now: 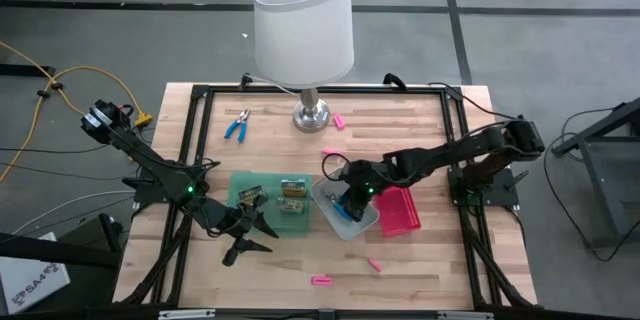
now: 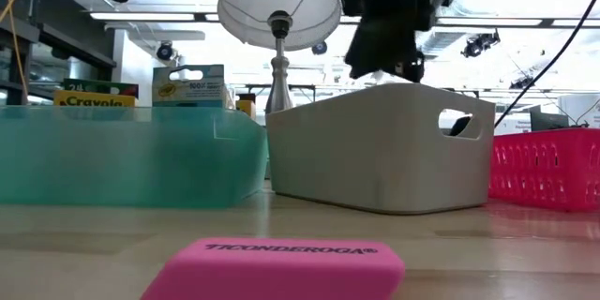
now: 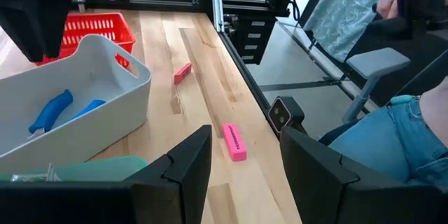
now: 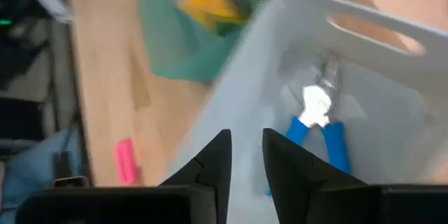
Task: Pick & Place School Supplies
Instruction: Put the blue hole puncher into the gray bin
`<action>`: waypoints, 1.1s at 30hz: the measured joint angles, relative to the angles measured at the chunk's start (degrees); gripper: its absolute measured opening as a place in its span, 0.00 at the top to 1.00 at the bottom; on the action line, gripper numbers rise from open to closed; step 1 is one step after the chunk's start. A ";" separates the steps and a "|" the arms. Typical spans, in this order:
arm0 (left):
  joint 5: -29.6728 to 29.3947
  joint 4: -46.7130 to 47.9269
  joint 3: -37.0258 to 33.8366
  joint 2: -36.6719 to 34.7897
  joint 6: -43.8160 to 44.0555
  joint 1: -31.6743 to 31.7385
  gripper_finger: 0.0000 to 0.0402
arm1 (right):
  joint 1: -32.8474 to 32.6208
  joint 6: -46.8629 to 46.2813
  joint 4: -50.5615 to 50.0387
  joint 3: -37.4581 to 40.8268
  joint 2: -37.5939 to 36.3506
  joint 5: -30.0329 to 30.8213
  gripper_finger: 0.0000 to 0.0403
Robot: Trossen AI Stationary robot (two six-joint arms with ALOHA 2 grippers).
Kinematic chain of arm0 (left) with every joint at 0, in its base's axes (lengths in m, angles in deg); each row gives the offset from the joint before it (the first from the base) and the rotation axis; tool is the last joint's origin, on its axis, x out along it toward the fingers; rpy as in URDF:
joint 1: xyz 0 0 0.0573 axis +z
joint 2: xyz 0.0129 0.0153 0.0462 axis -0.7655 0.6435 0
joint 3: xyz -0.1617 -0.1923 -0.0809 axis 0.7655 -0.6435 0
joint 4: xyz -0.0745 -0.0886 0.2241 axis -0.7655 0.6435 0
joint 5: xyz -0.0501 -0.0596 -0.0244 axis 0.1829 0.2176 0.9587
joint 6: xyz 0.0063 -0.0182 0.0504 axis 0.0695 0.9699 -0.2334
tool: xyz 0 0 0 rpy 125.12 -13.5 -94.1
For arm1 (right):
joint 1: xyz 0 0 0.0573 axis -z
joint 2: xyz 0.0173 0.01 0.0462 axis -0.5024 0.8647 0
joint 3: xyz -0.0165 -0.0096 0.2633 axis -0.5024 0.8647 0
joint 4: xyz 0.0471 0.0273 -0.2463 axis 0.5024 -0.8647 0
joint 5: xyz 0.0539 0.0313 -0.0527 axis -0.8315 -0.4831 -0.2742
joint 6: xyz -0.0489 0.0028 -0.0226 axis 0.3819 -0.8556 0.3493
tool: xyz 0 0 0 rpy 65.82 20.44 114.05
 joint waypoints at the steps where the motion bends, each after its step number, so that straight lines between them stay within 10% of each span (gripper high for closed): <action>1: 0.00 0.02 -0.01 0.02 -0.03 -0.01 0.59 | 0.00 0.66 0.42 -0.01 -0.04 -0.70 0.82; 33: -4.79 21.30 0.03 -10.77 2.04 21.34 0.59 | 0.35 22.83 12.24 0.02 -3.55 -8.22 0.82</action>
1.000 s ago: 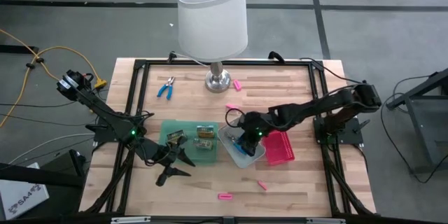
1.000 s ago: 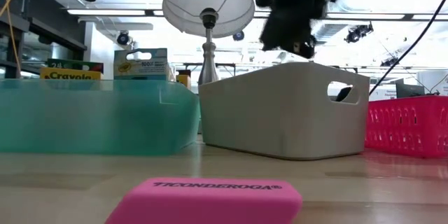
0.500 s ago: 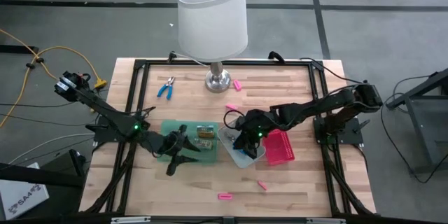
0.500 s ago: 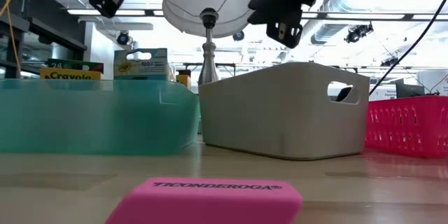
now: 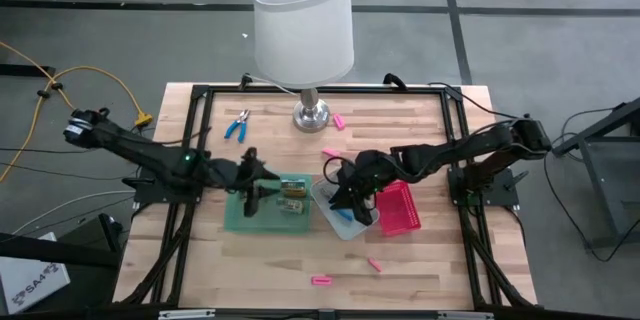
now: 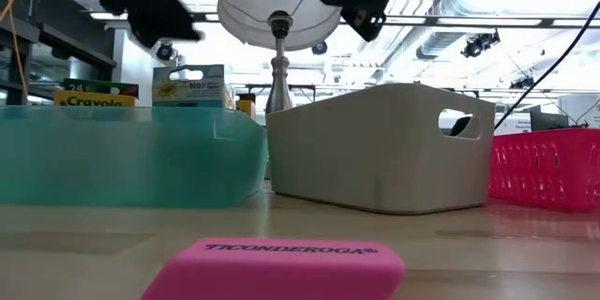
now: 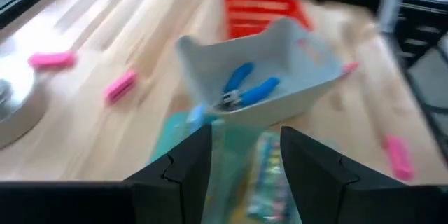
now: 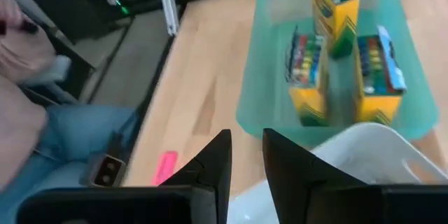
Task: Pick & Place School Supplies
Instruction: Put the blue hole puncher into the gray bin
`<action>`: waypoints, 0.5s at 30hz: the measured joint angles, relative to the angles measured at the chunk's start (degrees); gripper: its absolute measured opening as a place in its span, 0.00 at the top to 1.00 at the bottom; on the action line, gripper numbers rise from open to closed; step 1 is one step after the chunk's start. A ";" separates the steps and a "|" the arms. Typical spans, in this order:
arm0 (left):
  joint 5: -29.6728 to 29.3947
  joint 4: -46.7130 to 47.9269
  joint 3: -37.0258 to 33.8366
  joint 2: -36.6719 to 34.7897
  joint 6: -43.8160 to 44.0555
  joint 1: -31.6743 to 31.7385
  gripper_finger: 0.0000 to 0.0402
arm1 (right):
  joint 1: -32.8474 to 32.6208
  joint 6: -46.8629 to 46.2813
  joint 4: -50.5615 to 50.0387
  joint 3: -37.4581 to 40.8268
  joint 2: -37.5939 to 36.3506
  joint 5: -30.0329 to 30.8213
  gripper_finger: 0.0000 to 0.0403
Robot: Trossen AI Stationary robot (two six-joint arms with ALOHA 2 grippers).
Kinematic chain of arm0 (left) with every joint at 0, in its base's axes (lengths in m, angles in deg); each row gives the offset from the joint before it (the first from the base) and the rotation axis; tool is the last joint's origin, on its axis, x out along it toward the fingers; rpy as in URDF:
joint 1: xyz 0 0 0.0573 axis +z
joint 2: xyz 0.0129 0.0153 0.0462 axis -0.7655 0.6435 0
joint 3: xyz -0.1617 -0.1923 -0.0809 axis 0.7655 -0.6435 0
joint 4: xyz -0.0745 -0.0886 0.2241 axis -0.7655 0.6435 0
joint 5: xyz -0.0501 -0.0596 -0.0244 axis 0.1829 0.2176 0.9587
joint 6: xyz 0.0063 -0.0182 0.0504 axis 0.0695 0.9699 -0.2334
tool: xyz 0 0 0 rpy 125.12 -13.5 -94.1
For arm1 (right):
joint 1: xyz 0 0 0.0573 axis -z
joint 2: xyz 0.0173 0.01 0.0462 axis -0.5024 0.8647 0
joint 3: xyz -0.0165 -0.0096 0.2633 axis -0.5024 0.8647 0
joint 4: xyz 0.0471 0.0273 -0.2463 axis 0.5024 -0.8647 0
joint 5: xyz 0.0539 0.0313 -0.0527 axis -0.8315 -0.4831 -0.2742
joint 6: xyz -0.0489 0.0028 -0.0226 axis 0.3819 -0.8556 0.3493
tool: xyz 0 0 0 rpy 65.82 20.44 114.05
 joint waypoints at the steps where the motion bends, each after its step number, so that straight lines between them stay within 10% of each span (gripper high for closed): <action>1: 0.05 2.13 0.01 -0.56 1.16 1.19 0.59 | -0.16 0.69 -0.63 0.10 -0.42 0.51 0.82; 15: 0.08 19.29 -0.01 -3.04 10.87 19.89 0.59 | -1.16 4.33 -0.02 0.04 -1.67 1.94 0.82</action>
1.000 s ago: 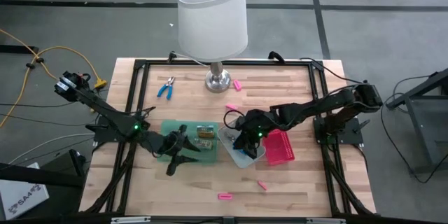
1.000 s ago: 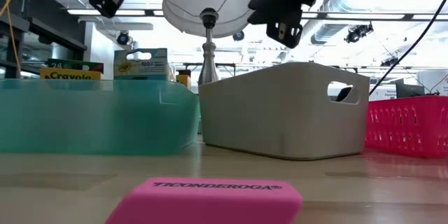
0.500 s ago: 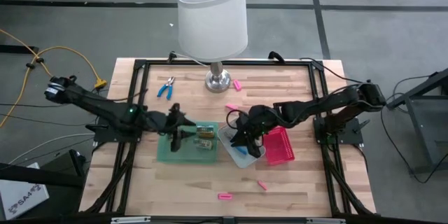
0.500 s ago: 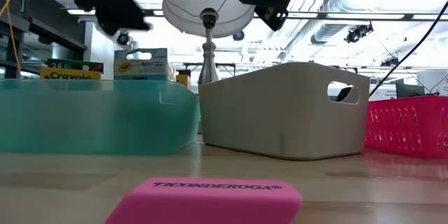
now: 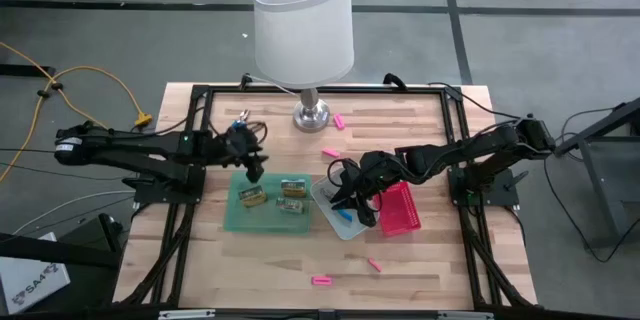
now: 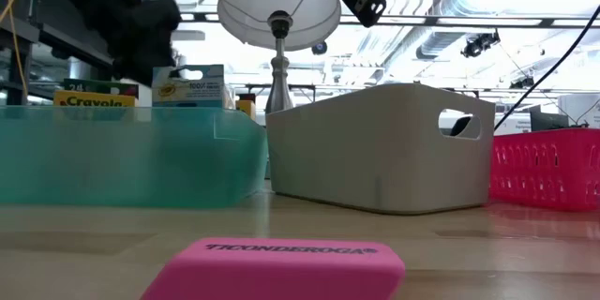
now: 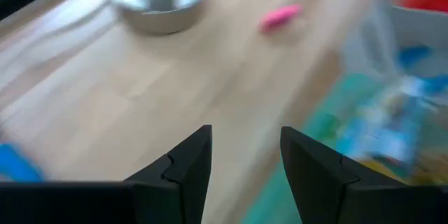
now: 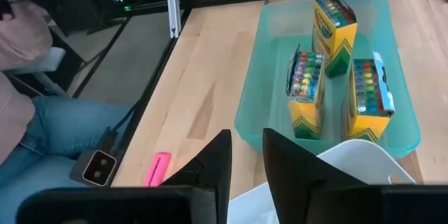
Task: Pick & Place School Supplies
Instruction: Put the blue hole puncher into the gray bin
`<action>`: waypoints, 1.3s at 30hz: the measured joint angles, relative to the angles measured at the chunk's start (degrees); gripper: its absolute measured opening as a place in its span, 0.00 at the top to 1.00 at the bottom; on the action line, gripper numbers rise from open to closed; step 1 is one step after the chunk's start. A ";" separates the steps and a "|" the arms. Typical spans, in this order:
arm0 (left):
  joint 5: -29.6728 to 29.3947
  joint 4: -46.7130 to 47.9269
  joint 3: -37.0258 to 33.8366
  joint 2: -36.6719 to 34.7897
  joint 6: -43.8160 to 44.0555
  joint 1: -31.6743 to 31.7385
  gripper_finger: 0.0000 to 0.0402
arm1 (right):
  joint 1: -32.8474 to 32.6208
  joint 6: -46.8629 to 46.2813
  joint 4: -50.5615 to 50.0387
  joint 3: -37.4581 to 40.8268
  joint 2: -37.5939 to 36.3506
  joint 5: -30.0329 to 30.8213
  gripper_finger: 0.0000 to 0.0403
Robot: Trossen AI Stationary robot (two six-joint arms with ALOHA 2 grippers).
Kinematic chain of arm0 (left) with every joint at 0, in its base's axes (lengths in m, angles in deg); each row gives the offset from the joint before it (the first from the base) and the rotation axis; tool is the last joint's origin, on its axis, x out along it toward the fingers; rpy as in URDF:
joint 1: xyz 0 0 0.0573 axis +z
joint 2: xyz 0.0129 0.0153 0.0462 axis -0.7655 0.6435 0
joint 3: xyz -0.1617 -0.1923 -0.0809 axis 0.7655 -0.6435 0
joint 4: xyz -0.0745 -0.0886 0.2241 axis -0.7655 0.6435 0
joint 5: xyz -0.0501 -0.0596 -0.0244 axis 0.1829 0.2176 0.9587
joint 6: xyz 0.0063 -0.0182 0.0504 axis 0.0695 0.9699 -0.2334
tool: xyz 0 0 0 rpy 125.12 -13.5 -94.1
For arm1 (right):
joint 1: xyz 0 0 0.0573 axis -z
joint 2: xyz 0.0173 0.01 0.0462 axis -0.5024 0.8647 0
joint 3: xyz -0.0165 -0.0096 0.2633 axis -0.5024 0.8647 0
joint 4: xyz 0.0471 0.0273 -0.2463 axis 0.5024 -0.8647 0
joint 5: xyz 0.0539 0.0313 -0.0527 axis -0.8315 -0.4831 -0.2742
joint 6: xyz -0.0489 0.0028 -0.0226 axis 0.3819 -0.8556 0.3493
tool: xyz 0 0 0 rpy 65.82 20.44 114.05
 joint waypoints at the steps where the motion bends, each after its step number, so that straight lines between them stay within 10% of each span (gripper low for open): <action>1: -0.06 1.72 0.02 0.00 1.11 1.56 0.59 | 0.01 0.07 -0.32 0.00 0.00 -0.02 0.82; 22: -3.66 17.48 -0.02 0.00 -5.39 27.90 0.59 | 0.01 1.88 -0.23 0.00 0.02 -0.05 0.82; 39: 8.66 14.83 -0.02 10.29 -11.78 42.95 0.59 | 0.01 1.61 0.20 0.00 0.04 -0.06 0.82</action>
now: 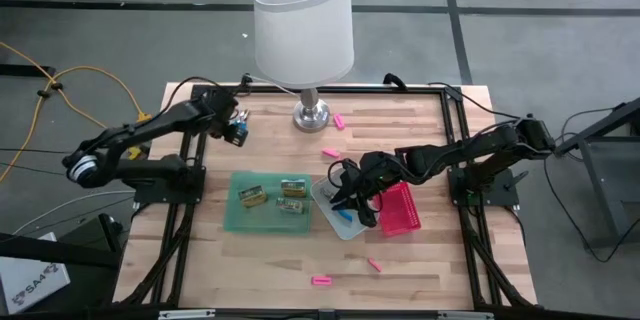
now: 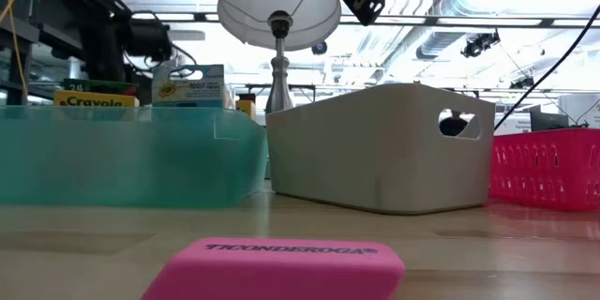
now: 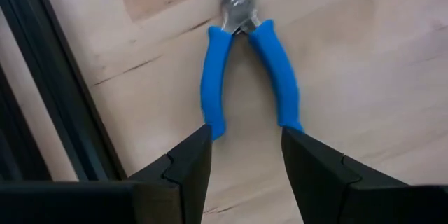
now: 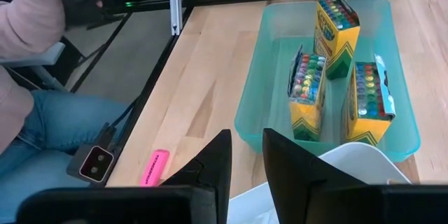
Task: Pick & Place School Supplies
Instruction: Put the blue hole puncher into the gray bin
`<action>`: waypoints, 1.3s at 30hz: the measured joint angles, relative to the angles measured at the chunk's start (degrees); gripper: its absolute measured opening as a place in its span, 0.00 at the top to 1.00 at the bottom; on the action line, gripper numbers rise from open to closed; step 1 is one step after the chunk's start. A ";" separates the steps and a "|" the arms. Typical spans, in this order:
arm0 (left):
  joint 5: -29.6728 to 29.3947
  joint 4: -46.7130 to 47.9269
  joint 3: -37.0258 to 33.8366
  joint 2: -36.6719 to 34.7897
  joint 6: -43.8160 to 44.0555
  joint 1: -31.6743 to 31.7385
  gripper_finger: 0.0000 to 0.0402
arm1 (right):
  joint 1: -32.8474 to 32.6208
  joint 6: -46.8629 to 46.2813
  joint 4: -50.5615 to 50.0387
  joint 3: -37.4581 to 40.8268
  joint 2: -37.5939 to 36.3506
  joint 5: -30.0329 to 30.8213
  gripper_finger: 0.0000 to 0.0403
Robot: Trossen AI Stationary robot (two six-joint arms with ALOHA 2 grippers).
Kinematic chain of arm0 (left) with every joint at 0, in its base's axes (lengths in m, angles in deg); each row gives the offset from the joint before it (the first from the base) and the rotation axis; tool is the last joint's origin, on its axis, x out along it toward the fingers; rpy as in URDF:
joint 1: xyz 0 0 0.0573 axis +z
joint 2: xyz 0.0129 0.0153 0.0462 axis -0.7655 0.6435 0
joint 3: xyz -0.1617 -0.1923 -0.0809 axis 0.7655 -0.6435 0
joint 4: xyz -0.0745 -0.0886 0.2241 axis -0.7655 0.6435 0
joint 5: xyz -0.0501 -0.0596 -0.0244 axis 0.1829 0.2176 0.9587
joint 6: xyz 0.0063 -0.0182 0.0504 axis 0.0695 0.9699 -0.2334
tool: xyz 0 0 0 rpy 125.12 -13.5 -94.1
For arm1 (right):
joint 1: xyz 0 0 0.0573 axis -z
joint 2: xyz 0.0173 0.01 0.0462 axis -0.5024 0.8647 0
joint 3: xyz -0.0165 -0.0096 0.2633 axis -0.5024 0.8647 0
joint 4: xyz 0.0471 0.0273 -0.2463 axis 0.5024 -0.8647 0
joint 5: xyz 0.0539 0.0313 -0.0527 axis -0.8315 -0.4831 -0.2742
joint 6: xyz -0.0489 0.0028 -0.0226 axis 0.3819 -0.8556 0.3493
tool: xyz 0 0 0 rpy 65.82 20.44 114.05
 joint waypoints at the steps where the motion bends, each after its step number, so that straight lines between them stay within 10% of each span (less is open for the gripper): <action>1: 0.26 -0.25 0.00 0.79 -0.81 0.78 0.59 | 0.00 -0.08 0.00 0.00 0.00 -0.02 0.82; 39: 5.01 -7.55 0.02 11.96 -5.24 9.49 0.59 | -1.71 -0.20 0.42 0.00 0.02 0.00 0.82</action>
